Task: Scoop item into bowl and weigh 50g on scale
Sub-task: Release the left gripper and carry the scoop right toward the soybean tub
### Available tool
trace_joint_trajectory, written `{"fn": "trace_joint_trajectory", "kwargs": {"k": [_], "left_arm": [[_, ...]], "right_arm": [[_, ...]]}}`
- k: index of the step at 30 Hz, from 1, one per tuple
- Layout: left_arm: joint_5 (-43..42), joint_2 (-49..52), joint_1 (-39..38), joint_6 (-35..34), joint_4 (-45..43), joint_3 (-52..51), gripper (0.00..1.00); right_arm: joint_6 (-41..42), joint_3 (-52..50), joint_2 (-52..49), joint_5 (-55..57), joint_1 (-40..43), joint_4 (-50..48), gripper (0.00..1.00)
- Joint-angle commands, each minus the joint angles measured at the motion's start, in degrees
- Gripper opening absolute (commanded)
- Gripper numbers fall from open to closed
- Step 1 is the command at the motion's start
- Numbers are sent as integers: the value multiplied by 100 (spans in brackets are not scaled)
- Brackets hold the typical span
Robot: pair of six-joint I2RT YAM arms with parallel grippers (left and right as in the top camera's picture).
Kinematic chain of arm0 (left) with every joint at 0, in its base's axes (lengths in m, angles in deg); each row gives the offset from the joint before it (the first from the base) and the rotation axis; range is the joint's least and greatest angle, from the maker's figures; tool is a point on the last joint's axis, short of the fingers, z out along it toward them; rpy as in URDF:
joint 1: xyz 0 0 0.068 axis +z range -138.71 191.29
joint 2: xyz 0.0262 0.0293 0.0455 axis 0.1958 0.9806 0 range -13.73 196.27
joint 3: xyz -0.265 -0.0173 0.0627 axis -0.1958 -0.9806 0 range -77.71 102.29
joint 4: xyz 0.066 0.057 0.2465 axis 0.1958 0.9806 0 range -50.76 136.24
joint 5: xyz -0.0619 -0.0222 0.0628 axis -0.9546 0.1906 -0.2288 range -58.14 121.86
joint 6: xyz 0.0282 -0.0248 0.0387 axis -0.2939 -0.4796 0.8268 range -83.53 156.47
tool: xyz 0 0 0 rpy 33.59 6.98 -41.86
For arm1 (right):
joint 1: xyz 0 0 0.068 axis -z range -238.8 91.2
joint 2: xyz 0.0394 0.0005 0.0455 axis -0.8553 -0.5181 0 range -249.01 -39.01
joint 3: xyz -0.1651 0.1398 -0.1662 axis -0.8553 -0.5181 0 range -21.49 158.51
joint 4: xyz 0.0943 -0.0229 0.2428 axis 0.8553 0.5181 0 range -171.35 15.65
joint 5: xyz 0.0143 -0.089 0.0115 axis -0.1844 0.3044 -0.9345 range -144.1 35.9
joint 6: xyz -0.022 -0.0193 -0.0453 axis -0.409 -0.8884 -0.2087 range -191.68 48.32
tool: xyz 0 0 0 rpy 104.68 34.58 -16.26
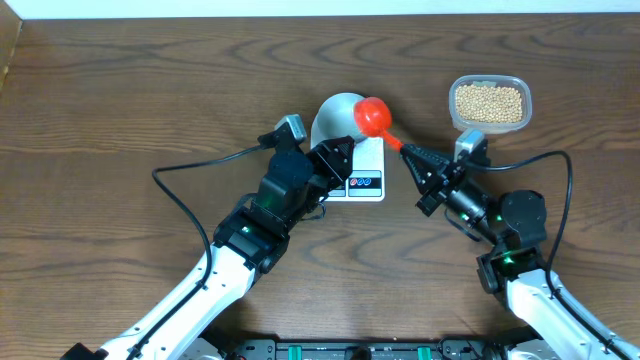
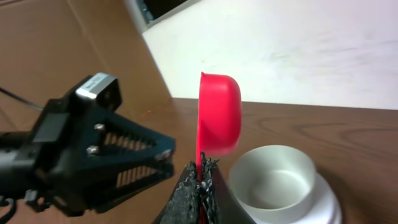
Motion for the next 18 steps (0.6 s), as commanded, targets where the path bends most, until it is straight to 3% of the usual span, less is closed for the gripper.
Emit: {"fn": "trace_joint_trajectory", "kwargs": {"k": [1, 9, 15, 16, 18], "left_arm": [[297, 11, -15, 520, 76, 127, 50], [1115, 11, -13, 520, 826, 127, 55], [1370, 11, -11, 520, 1119, 127, 56], [1401, 11, -11, 518, 1178, 127, 74], [1403, 11, -11, 520, 1370, 127, 84]], "right_arm": [[186, 81, -33, 136, 188, 46, 1], [1244, 81, -33, -507, 1093, 184, 1], [1392, 81, -46, -651, 1779, 597, 1], [1392, 81, -66, -658, 1847, 632, 1], [1390, 81, -129, -723, 1921, 632, 1]]}}
